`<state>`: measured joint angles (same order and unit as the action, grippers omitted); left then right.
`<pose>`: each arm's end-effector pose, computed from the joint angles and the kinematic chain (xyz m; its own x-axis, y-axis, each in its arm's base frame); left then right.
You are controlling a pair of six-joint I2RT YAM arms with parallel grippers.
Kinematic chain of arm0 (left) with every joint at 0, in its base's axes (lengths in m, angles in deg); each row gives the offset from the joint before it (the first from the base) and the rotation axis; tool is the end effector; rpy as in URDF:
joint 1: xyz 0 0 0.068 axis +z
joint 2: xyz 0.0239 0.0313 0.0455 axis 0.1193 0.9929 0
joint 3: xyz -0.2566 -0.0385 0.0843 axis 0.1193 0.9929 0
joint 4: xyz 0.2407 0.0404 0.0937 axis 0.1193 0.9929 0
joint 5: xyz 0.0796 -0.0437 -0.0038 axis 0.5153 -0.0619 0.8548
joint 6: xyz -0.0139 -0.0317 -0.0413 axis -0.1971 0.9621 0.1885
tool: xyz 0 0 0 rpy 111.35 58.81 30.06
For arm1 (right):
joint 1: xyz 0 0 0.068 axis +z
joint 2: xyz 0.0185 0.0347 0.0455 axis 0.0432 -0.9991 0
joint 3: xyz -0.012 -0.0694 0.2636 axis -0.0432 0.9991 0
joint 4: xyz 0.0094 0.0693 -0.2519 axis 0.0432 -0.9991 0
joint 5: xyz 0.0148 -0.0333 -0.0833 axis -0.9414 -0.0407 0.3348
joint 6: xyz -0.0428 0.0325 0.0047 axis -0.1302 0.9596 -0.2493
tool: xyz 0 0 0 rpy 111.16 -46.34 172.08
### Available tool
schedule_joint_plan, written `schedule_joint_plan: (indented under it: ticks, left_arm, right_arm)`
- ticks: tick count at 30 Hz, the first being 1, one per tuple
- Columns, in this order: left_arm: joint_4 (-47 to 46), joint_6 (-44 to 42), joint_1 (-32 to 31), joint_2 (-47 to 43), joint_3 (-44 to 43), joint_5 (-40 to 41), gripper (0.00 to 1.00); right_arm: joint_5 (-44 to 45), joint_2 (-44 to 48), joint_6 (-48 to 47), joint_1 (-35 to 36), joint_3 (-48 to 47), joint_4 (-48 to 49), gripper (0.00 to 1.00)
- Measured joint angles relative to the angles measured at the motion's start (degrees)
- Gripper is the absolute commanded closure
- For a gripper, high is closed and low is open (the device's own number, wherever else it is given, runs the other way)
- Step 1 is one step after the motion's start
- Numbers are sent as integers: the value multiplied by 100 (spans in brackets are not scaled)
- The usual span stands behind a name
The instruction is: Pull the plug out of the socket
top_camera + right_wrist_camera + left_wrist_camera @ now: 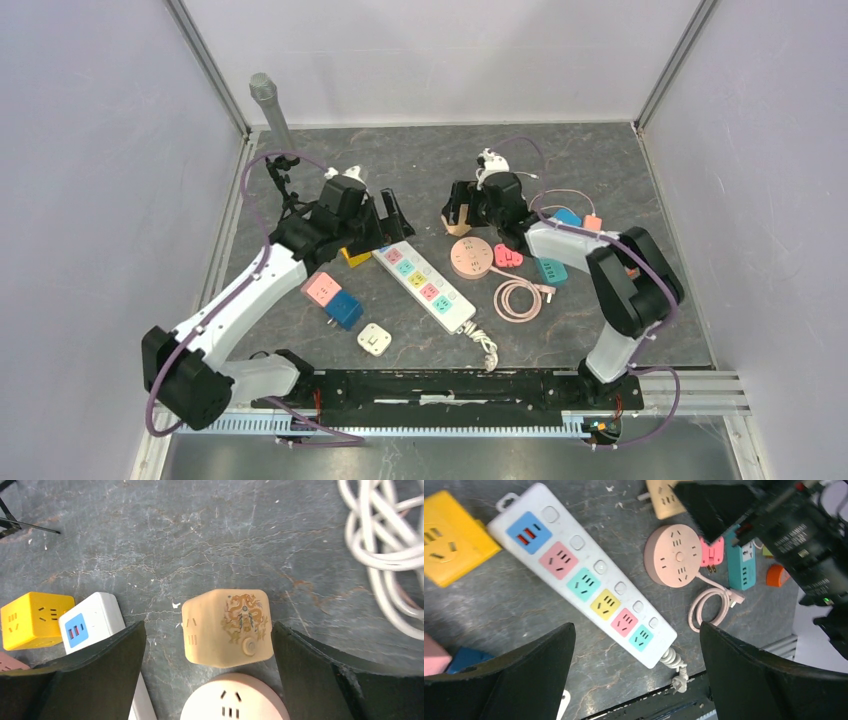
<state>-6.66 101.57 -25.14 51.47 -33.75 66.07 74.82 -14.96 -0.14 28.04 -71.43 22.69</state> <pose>0.2218 -0.1405 0.3060 -0.7981 -0.2996 -0.5228 0.0235 0.8515 -0.5238 0.3316 0.1953 0.1877 -0.6222 0.1776 -0.7624 -0.2422 0.8824 0.4033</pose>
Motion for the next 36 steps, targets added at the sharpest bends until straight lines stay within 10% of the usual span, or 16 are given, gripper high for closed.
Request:
schedule_joint_plan:
  ticks: [18,36]
  left_arm:
    - [1379,-761,2,-2271,-426,1473,0]
    - [3056,-1709,2,-3432,-2911,3248,0]
  right_arm:
    - [2708,5939,-750,-4,2035,-2015,2]
    - [5307,8472,-1456,-17,-494,-4677,2]
